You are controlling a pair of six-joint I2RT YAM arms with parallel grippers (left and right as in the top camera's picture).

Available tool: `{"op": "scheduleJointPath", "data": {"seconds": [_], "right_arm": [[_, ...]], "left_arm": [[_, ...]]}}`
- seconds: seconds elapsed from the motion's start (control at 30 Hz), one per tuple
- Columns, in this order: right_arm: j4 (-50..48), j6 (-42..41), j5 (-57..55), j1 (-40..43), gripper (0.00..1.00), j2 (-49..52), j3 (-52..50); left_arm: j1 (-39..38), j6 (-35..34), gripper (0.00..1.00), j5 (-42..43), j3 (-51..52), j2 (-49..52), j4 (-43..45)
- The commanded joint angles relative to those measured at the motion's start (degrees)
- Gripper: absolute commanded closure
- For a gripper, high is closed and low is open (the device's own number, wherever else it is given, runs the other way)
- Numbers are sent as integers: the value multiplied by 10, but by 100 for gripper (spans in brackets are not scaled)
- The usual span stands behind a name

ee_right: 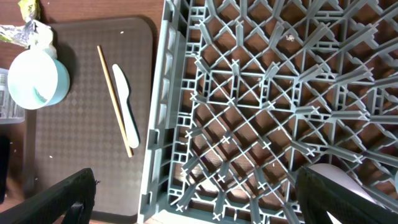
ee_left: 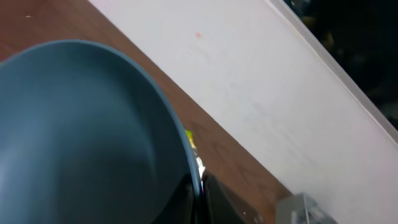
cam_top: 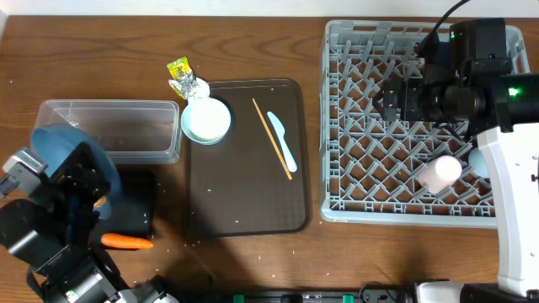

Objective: Sort waste into correct bins and load items into the dishwasher rack

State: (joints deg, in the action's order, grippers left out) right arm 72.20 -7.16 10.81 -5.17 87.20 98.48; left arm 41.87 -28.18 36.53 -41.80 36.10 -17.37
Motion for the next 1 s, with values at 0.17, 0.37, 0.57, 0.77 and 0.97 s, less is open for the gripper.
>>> {"op": "scheduleJointPath", "data": {"seconds": [0.17, 0.37, 0.57, 0.77, 0.97], "right_arm": [[1, 6, -1, -5, 5, 1, 0], [0, 6, -1, -5, 5, 1, 0], [1, 6, -1, -5, 5, 1, 0], [0, 6, -1, -5, 5, 1, 0], [2, 6, -1, -5, 5, 1, 0]], "left_arm": [[13, -118, 94, -168, -7, -8, -130], [39, -130, 94, -164, -7, -14, -109], [41, -94, 93, -61, -7, -16, -21], [41, -74, 94, -7, -7, -20, 12], [41, 13, 94, -39, -1, -11, 7]]}}
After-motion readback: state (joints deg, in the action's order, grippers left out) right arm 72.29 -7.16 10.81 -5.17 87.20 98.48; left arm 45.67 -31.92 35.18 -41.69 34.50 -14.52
